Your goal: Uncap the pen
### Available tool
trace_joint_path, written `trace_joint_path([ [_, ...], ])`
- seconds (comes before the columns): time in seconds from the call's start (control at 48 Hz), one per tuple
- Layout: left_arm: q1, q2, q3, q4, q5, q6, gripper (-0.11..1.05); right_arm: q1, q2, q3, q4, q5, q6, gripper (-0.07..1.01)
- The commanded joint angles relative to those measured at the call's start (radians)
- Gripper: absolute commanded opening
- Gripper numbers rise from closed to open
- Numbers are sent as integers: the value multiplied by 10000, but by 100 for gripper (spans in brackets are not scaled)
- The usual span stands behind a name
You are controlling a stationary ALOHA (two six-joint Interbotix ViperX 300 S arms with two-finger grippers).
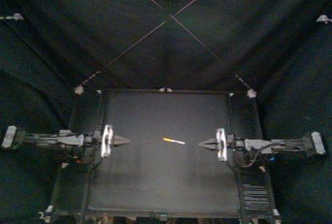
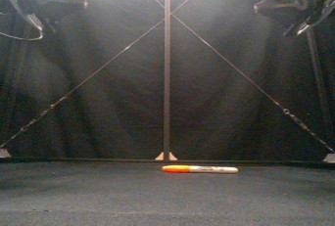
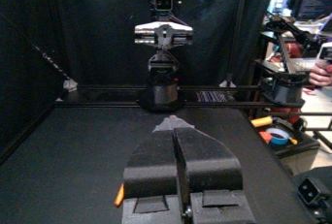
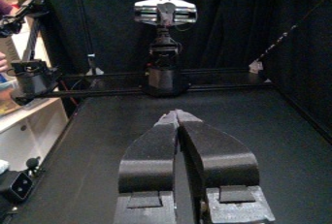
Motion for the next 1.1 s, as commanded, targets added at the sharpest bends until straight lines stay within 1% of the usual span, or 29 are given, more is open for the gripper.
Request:
trace_joint_path([
  [0.021, 31, 598, -61, 15, -184, 61, -7, -276, 583, 123, -15, -31, -46, -1],
  [0.062, 61, 828, -77, 15, -215, 61, -6, -506, 905, 153, 15, -31, 46, 0],
  [0.146, 138, 1427, -123, 0, -460, 61, -3, -966, 1749, 184, 77, -31, 77, 3],
  [0.167, 153, 1580, -138, 0, -537, 46, -2, -1089, 1979, 184, 92, -15, 77, 3],
  [0.271, 291, 2316, -169, -15, -1028, 46, 2, -1657, 3267, 61, 230, -15, 77, 5],
  [0.312, 337, 2669, -169, -31, -1258, 31, 6, -1917, 3958, -46, 322, -31, 77, 6],
  [0.375, 383, 3083, -184, -31, -1534, 31, 10, -2132, 4771, -215, 430, -15, 77, 8],
  [0.417, 414, 3329, -215, -15, -1641, 15, 14, -2240, 5277, -353, 445, -15, 77, 11],
  [0.458, 445, 3559, -261, -31, -1687, 15, 18, -2332, 5768, -506, 445, -15, 77, 15],
  [0.479, 445, 3666, -276, -31, -1703, 15, 20, -2378, 6105, -614, 445, -15, 61, 19],
  [0.5, 476, 3758, -307, -31, -1718, 15, 22, -2408, 6335, -706, 445, -15, 61, 22],
  [0.562, 476, 4004, -353, -31, -1733, 15, 28, -2485, 6980, -951, 430, -15, 61, 32],
  [0.583, 491, 4080, -383, -31, -1733, 0, 30, -2485, 7164, -1028, 430, 0, 61, 36],
  [0.625, 537, 4249, -414, -31, -1749, 0, 35, -2500, 7532, -1212, 414, 15, 46, 44],
  [0.708, 568, 4387, -430, -31, -1764, 0, 43, -2500, 8191, -1549, 399, 61, 61, 59],
  [0.729, 568, 4403, -430, -31, -1764, -15, 45, -2500, 8345, -1641, 414, 92, 61, 63],
  [0.771, 568, 4449, -430, -46, -1764, -15, 49, -2500, 8606, -1795, 414, 153, 46, 69],
  [0.833, 568, 4479, -414, -123, -1764, -15, 56, -2500, 9035, -2040, 399, 307, 46, 79],
  [0.875, 552, 4479, -414, -199, -1764, -15, 59, -2516, 9265, -2178, 399, 430, 46, 83],
  [0.917, 552, 4479, -399, -261, -1764, -15, 63, -2500, 9434, -2286, 399, 552, 46, 84],
  [1.0, 568, 4479, -383, -383, -1749, 0, 70, -2485, 9771, -2485, 368, 736, 46, 84],
  [1.104, 568, 4479, -353, -491, -1733, 0, 79, -2454, 10048, -2623, 322, 782, 46, 83],
])
